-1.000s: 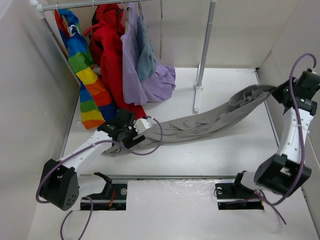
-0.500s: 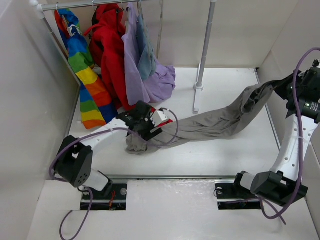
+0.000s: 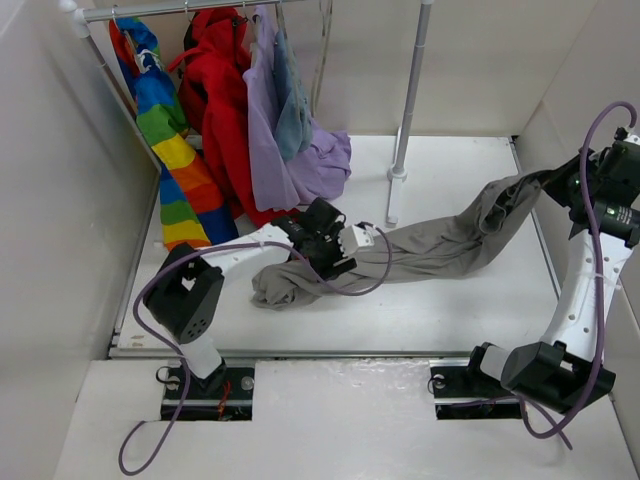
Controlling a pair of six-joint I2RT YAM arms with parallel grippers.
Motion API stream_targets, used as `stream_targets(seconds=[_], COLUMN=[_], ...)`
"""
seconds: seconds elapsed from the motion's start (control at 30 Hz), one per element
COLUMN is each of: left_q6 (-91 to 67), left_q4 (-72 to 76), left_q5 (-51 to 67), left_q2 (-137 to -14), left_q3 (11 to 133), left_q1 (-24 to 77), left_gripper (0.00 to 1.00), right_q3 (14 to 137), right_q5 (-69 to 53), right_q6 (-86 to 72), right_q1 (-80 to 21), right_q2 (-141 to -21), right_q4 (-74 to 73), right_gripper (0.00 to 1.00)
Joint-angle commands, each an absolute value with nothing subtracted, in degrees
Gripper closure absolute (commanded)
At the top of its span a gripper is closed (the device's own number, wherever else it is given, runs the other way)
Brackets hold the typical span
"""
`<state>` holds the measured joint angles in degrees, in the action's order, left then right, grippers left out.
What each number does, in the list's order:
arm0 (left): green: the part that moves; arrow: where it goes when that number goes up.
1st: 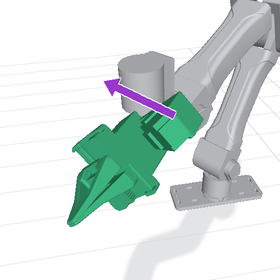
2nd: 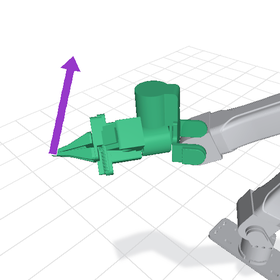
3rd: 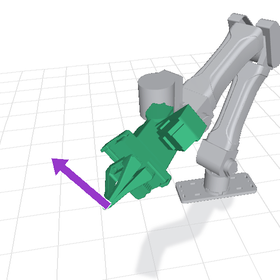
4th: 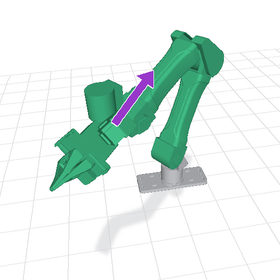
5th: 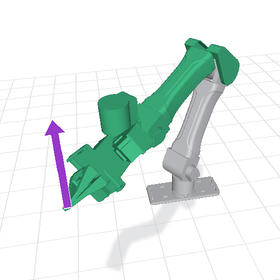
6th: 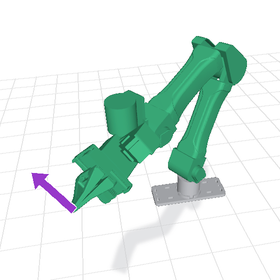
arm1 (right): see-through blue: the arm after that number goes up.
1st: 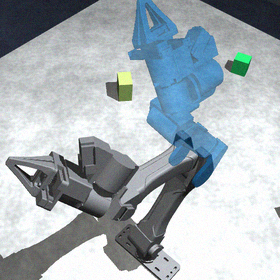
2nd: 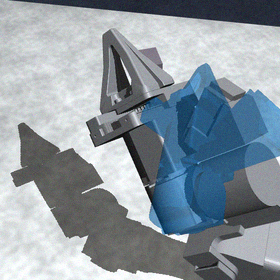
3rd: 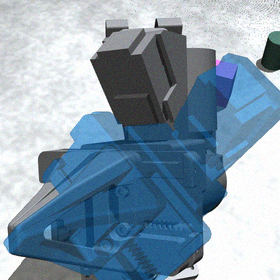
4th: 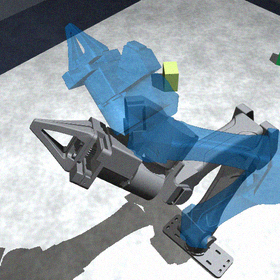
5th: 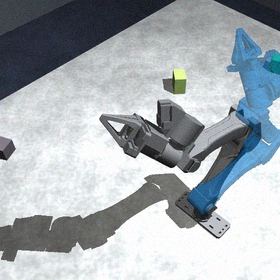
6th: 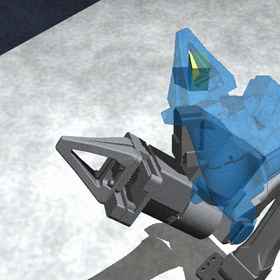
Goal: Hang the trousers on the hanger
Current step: Flatten out the trousers at the center of the board.
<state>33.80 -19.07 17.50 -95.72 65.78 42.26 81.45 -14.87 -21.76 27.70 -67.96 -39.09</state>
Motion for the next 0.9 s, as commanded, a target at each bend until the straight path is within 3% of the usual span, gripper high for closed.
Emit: stream_targets(seconds=[0.0,0.07,0.1,0.23,0.37,0.57,0.73,0.87], left_q6=[35.3,34.0,33.5,29.7,29.2,30.8,35.9,41.7], left_q4=[-17.8,-16.1,-14.8,-14.2,-17.1,-22.6,-35.5,-42.4], left_q5=[17.7,16.1,15.3,15.3,16.3,5.6,-2.8,-8.3], left_q2=[-96.3,-96.9,-96.9,-96.3,-93.4,-85.2,-79.3,-72.0], left_q3=[64.1,64.1,64.1,66.4,68.9,72.5,85.1,80.3], left_q1=[42.6,42.6,42.6,41.4,40.3,36.7,27.8,25.8], left_gripper=[0.38,0.49,0.64,1.0,1.0,1.0,1.0,1.0], right_q3=[81.6,81.6,81.6,81.6,81.0,80.5,83.4,84.8], right_q5=[-14.9,-15.4,-15.4,-15.4,-15.4,-14.9,-18.7,-20.4], right_q6=[-20.8,-20.8,-20.8,-20.8,-20.3,-20.3,-20.3,-22.6], right_q1=[27.9,27.9,27.9,27.9,27.9,27.9,27.9,30.1], right_q2=[-67.0,-67.0,-67.0,-67.0,-67.5,-68.7,-73.9,-76.4], right_q4=[-37.2,-37.2,-37.2,-36.7,-36.7,-35.4,-34.8,-34.3], right_gripper=[1.0,1.0,1.0,1.0,1.0,1.0,1.0,1.0])
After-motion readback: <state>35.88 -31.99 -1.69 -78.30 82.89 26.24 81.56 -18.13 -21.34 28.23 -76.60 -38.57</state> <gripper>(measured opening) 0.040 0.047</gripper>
